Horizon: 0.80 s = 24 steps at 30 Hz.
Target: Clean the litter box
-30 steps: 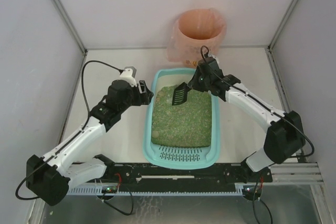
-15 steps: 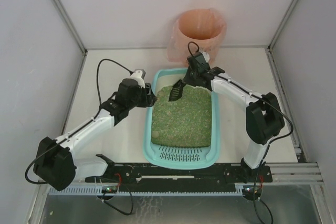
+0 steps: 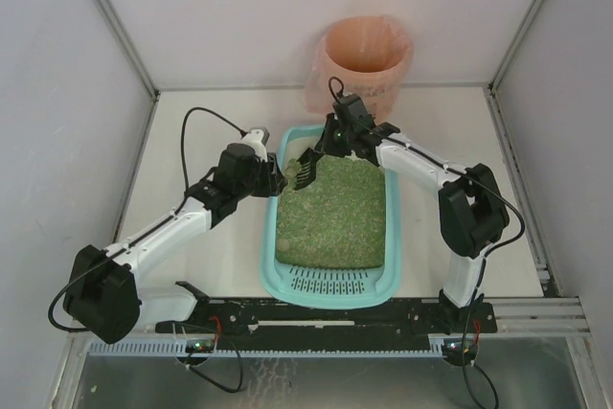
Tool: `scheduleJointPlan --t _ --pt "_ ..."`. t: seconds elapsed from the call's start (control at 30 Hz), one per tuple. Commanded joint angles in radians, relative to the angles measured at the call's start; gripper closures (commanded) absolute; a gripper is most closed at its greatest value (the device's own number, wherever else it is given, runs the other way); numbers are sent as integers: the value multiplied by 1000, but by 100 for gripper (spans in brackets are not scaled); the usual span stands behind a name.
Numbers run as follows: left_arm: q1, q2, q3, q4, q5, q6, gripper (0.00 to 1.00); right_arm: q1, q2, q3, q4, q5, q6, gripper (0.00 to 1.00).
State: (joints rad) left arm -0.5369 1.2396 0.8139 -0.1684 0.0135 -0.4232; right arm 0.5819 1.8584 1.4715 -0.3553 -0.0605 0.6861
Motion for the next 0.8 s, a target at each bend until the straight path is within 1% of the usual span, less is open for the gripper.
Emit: scheduleJointPlan --t 0.0,0.23,0.4,0.57,0.77 --pt "-8 20 53 -2 14 35 57 60 -7 -65 111 -172 -39 100" --pt "-9 24 56 -4 13 36 57 61 -74 -131 143 -276 -67 100" --pt "-10 26 59 -6 10 37 58 63 -115 -170 155 -330 -47 100" --pt "-10 24 61 -11 10 37 58 66 -162 -225 153 -320 6 100" --pt "-9 22 63 -13 9 37 58 65 -242 -330 217 -301 85 100"
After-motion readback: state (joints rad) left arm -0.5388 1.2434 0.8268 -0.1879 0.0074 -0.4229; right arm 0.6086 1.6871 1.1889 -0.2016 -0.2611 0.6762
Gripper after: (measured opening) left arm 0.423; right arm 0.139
